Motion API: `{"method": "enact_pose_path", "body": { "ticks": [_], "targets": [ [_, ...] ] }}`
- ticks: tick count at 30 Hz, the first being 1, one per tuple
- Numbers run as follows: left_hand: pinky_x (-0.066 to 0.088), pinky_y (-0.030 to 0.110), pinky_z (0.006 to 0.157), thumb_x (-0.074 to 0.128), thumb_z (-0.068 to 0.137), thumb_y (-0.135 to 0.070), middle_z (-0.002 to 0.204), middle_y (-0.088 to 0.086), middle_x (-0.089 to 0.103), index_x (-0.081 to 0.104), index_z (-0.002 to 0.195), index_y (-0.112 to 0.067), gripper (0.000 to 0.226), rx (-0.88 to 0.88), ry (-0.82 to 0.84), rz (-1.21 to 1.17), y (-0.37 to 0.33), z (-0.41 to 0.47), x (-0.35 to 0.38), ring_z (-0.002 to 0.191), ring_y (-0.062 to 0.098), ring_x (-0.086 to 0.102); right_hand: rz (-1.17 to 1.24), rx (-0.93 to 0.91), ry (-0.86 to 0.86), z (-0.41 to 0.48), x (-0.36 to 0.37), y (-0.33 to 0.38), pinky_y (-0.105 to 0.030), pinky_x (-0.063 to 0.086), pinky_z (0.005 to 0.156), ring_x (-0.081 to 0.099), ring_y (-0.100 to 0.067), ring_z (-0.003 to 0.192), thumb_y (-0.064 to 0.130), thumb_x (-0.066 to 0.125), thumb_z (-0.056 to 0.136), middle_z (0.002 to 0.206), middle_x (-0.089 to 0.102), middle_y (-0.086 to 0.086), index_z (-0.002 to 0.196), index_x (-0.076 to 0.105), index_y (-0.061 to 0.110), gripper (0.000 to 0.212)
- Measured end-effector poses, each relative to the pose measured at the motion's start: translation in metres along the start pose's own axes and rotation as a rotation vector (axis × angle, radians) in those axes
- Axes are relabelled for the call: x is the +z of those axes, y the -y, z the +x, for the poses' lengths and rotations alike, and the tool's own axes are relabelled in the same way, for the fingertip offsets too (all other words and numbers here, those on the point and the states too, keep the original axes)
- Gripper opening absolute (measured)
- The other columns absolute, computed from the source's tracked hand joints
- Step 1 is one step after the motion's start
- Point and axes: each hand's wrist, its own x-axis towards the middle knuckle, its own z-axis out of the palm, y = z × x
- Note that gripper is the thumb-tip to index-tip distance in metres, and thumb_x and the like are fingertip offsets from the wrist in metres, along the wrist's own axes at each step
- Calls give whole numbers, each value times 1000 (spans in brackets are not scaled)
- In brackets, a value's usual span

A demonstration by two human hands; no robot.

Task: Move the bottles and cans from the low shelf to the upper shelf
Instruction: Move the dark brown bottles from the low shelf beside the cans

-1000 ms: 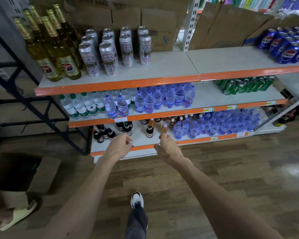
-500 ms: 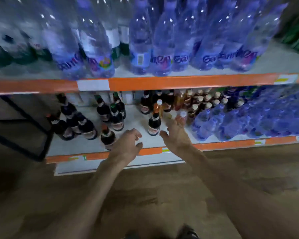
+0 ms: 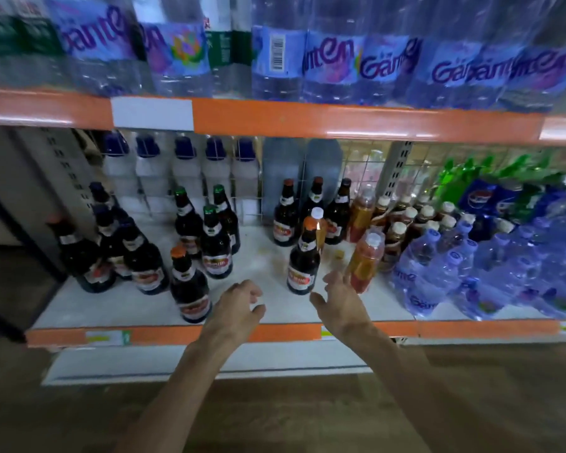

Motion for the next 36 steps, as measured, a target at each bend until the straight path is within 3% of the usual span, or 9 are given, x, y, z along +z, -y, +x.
{"method": "enact_pose_path", "body": {
  "ticks": [13,18,23,27,29,33,36],
  "targets": [
    [49,33,90,62,94,-25,112,-4,59,58,115,-20,23,-66,-28,14,27,7,-4,106,13,58,50,13,62,11,30,-9,-38,46,95,52,-27,115,31,58,94,125,53,-10,127,43,10,42],
    [51,32,88,63,93,-22,109,-4,61,60,113,-20,21,-77,-69,-37,42,13,-5,101,14,60,129,-11,-1,22,33,-9,-39,48,92,55,-27,112,30,59,93,122,55,-10,125,45,10,40],
    [49,28,91,63,93,-21,108,-6,64,61,113,-21,20,-84,-68,-72,52,3,-5,103,10,60,125,17,20,24,37,-15,-31,45,86,54,-24,110,28,58,94,120,54,-8,122,47,10,35],
    [51,31,89,67,90,-27,101,-6,70,71,105,-20,18,-159,-65,-50,76,-8,-26,97,10,65,136,15,-22,38,33,-17,-27,39,78,50,-18,96,27,58,94,118,54,-9,122,46,9,35],
    [51,32,85,70,86,-35,97,-4,71,72,102,-19,23,-251,-147,2,91,-12,-41,97,16,66,142,25,-53,48,29,-16,-31,43,80,52,-20,98,27,59,94,119,54,-10,124,44,9,38],
    [45,41,95,78,80,-37,128,11,59,53,129,-9,62,-403,-305,-46,104,-1,-60,122,31,53,177,30,-121,74,25,-4,-34,45,82,54,-26,105,27,64,90,117,54,-10,120,43,10,41],
    [45,42,98,77,82,-34,132,6,58,53,132,-15,59,-298,-363,-94,101,18,-61,122,28,54,160,10,-170,96,24,8,-37,50,81,57,-31,105,30,66,86,114,57,-10,118,46,12,42]
  ]
}}
